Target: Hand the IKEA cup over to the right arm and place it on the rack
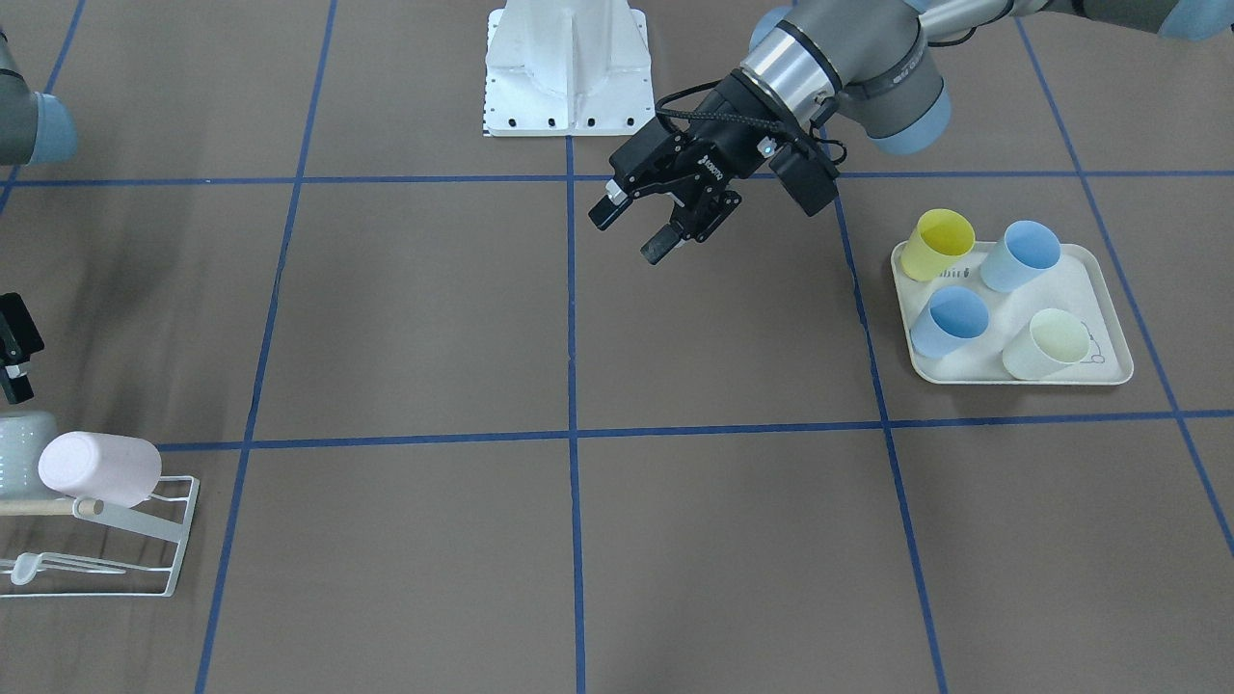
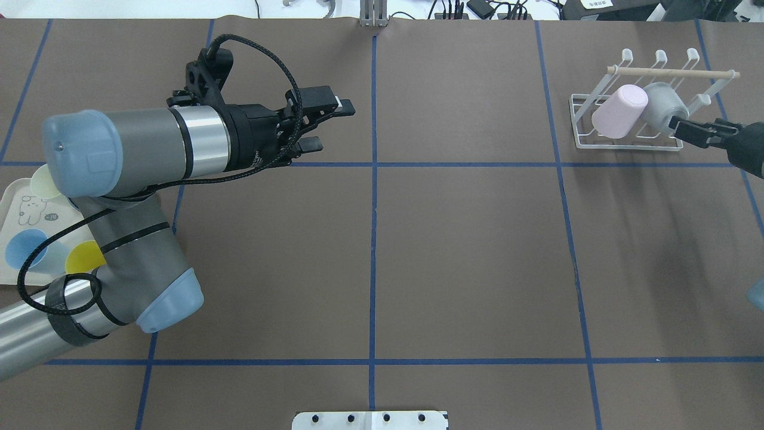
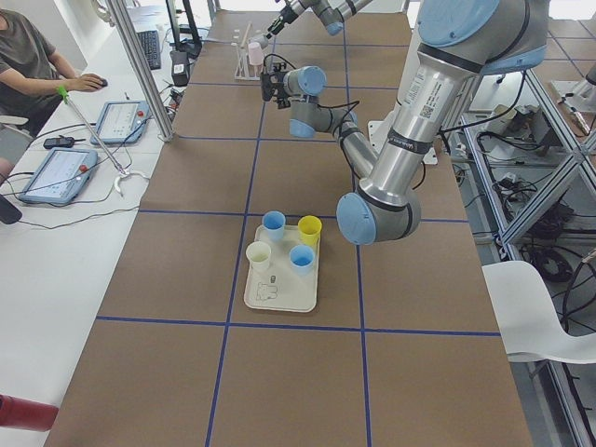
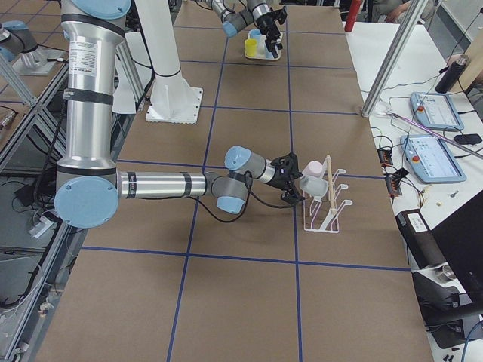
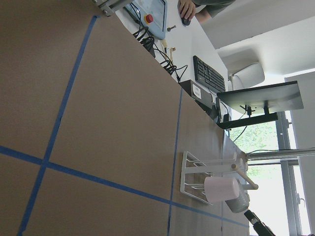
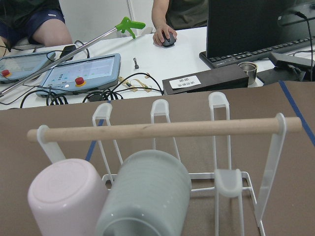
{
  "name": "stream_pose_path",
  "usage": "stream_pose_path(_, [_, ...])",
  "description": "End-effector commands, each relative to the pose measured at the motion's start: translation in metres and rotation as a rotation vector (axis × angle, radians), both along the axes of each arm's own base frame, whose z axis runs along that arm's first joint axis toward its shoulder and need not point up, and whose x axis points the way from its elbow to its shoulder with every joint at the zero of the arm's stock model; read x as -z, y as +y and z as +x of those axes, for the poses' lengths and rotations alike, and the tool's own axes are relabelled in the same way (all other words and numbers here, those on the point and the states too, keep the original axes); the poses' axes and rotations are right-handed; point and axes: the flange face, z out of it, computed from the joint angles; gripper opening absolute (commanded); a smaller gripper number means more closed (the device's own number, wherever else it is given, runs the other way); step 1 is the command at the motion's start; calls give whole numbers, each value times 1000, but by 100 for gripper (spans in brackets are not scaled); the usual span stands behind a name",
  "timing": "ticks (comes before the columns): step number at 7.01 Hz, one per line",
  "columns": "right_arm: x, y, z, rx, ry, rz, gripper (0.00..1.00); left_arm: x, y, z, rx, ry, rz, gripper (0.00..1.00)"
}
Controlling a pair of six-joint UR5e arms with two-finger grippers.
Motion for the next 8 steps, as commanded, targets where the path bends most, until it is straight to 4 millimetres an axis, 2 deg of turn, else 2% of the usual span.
stream_pose_path(1, [-9, -8, -8, 9, 17, -10, 100, -1, 1, -1, -1, 1, -1, 99])
stream_pose_path(5, [-2, -13, -16, 56, 23, 7, 100, -2, 1, 0, -1, -1, -4, 99])
stream_pose_path(6, [-2, -15, -11, 48, 22, 7, 100, -2, 1, 0, -1, -1, -5, 99])
stream_pose_path(7, [1, -24, 2, 47, 19, -7, 100, -1, 1, 0, -2, 1, -5, 99])
stream_pose_path(8, [7, -34, 7, 65, 20, -16, 100, -1, 2, 1, -2, 1, -5, 99])
